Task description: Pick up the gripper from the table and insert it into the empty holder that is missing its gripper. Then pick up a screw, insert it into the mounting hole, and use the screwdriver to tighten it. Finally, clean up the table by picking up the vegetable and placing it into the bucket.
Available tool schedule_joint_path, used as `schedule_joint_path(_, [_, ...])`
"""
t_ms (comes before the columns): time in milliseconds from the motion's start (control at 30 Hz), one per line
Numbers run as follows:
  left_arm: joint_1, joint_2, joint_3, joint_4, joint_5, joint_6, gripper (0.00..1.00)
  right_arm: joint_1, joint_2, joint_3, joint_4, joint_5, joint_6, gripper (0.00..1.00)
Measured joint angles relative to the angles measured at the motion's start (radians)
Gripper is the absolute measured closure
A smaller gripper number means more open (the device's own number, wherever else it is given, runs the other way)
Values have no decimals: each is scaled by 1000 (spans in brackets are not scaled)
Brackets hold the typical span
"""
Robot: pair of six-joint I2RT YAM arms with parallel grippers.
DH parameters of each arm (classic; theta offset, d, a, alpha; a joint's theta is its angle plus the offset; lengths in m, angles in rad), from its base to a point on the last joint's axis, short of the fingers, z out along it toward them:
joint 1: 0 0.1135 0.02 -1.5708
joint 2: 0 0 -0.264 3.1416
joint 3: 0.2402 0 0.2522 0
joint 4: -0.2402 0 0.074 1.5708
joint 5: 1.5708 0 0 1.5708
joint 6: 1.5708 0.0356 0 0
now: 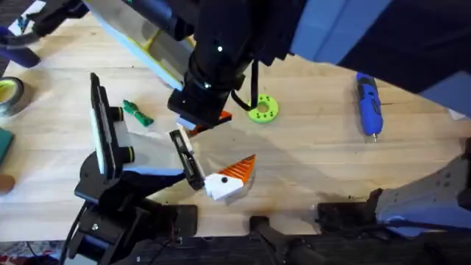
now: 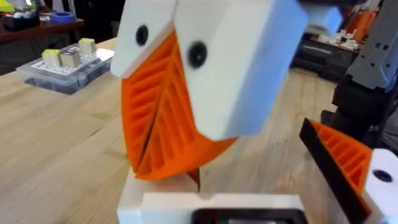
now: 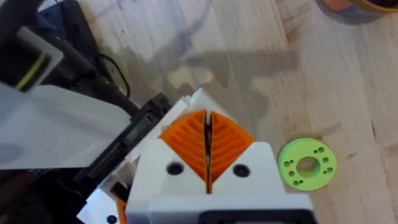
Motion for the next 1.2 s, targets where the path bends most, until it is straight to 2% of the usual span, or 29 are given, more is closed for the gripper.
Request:
schedule_joint_path(533, [0,0,0,0,0,0,9,0,-11,0,21,1,0,990])
schedule_joint_path(900, [0,0,0,0,0,0,9,-6,-146,5,10,0,0,990])
schedule_joint_path(1000, [0,0,0,0,0,0,9,-28,-171,6,-11,-2,1,990])
schedule_joint_path(1200, [0,0,0,0,0,0,9,-129,-210,6,-66,-3,8,990])
